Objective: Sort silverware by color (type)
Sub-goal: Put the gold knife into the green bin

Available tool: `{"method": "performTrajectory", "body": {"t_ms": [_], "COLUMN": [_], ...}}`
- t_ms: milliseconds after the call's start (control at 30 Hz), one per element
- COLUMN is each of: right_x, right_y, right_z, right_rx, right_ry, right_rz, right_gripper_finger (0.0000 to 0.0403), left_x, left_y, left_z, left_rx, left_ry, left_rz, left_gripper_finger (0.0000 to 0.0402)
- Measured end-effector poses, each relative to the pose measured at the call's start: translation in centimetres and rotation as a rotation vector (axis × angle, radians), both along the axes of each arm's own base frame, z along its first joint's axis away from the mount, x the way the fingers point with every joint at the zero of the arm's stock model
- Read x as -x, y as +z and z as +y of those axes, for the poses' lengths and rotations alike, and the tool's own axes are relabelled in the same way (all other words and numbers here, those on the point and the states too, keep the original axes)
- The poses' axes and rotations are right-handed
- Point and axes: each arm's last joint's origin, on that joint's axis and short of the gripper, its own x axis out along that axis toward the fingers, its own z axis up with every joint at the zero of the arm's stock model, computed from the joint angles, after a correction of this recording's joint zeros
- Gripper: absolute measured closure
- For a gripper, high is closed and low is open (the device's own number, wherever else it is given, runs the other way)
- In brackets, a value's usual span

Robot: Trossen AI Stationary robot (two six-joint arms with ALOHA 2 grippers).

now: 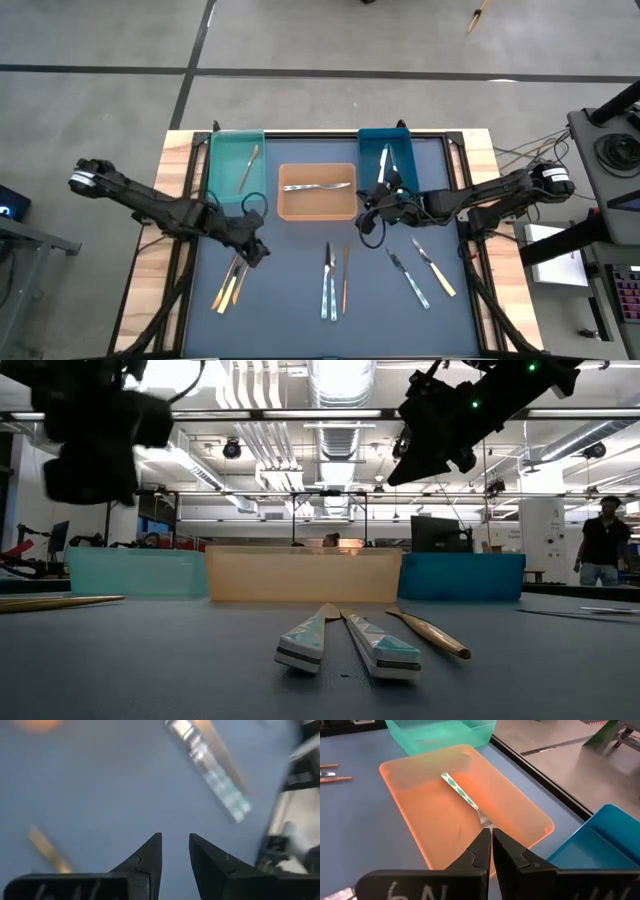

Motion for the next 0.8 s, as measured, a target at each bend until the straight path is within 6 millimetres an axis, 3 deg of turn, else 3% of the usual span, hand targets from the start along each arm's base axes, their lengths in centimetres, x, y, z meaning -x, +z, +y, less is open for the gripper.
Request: {"method": "performTrajectory", "body": {"t_ms": [200, 800], "right_x": [-0.1, -0.2], "right_y": [-0.1, -0.2], "right_z": [0.0, 0.0], "right_rx": [-0.001, -0.008], "right_ry": [-0.001, -0.005], "right_rz": [-0.003, -0.010], "right_gripper_finger": [0.0394, 0.0394], "left_x": [0.4, -0.3], "left_y": [-2.0, -5.0], "left_z": [-0.7, -1.1], "left_rx": [0.070, 0.055], "left_ry": [0.006, 0.026], "left_rz": [0.217, 0.443], "left_gripper_finger": [0.0322, 0.0322]}}
